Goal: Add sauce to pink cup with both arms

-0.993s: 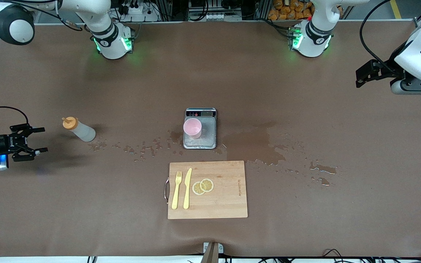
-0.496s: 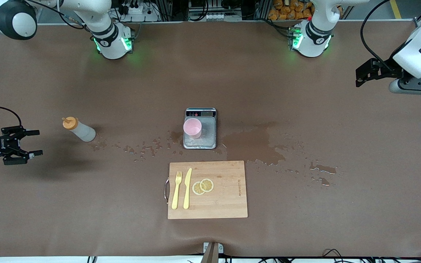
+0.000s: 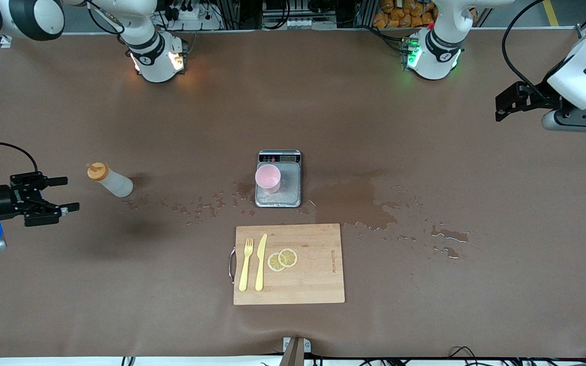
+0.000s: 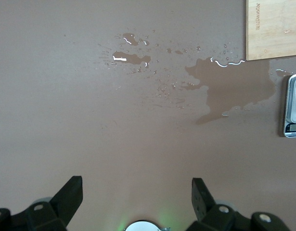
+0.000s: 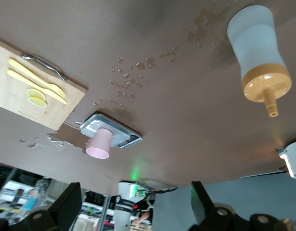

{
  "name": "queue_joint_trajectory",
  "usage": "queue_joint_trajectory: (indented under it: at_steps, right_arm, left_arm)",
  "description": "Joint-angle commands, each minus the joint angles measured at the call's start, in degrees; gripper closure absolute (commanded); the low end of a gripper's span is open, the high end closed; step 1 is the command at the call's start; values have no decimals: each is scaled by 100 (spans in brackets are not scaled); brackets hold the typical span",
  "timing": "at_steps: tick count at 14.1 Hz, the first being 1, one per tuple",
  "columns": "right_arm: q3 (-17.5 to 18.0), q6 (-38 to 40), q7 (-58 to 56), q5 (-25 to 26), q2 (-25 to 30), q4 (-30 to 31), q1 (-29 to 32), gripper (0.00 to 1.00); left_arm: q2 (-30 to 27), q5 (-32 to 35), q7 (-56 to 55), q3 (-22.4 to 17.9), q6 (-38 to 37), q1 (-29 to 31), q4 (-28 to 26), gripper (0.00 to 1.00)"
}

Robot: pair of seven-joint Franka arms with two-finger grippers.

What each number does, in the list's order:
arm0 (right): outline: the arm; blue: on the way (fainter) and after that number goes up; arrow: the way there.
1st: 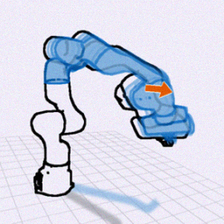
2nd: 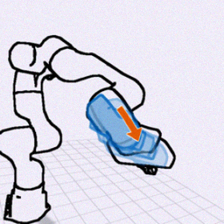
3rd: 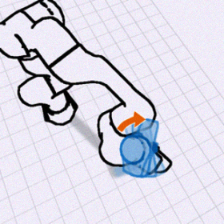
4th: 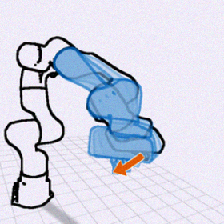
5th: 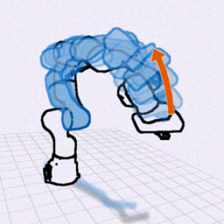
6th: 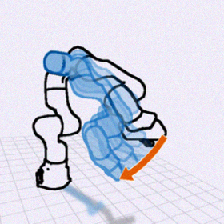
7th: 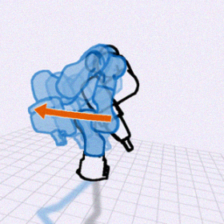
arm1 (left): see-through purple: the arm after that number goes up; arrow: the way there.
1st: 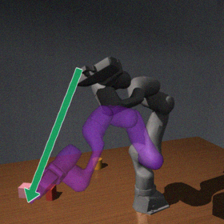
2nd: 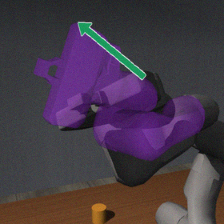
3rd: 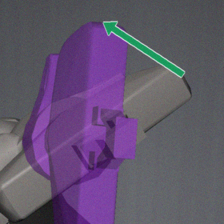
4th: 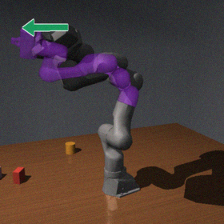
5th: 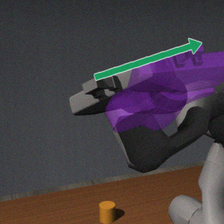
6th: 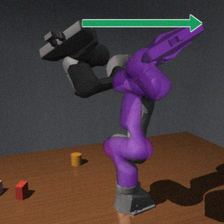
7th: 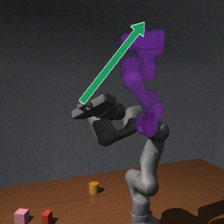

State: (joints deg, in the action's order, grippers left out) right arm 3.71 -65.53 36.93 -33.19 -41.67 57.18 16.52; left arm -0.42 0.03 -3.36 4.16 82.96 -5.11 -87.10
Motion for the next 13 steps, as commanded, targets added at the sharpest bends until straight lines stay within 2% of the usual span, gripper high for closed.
queue_joint_trajectory:
  at_steps: [1,8,11,13]
  right_arm:
    - [-20,-13,52,399,334,83,-384,0]
    - [-2,-100,-62,1471,940,100,-1352,0]
    - [-11,-110,-790,2139,1327,126,-1572,0]
    - [-11,-118,-915,2377,1730,284,-1634,0]
  left_arm:
    - [25,-47,11,-3,1,28,61,0]
    - [69,-82,2,-21,36,28,70,0]
    - [77,-90,2,-30,79,72,70,0]
    - [77,-90,11,-30,106,81,70,0]
